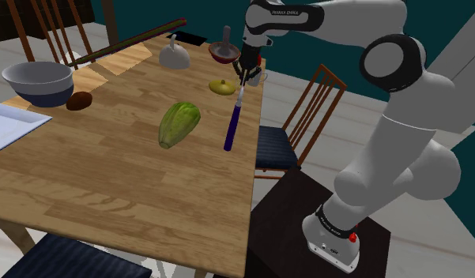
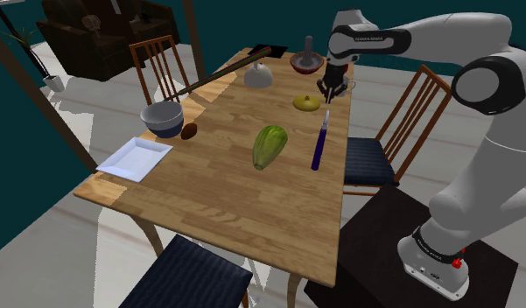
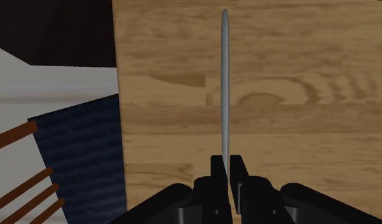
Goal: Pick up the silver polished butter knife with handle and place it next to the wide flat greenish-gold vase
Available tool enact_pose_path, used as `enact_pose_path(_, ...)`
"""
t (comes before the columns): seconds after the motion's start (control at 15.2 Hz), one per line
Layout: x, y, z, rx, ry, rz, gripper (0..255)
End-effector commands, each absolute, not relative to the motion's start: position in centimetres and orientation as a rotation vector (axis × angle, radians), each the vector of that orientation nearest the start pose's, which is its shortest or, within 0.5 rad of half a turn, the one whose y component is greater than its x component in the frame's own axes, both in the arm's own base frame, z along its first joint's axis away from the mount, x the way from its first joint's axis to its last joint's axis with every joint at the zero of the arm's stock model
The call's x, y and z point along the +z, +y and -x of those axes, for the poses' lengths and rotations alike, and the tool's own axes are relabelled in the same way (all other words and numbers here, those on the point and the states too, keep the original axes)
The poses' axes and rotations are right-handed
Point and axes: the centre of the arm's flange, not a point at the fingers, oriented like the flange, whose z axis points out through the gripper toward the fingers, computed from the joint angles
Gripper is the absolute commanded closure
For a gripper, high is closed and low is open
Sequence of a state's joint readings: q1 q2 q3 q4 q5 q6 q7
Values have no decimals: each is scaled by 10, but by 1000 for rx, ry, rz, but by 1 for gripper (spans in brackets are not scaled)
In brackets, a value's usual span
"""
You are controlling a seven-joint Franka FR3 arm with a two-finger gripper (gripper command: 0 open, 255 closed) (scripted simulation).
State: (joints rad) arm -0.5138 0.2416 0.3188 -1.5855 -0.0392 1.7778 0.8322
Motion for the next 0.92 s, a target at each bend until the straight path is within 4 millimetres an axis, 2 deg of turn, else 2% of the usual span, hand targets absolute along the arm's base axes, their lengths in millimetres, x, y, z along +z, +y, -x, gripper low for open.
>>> enact_pose_path(0.0, 499, -169, -614, 73, 1528, 2717, 255)
enact_pose_path(0.66, 499, -299, -625, 73, 1528, 2717, 255)
enact_pose_path(0.86, 483, -299, -625, 73, 1528, 2717, 255)
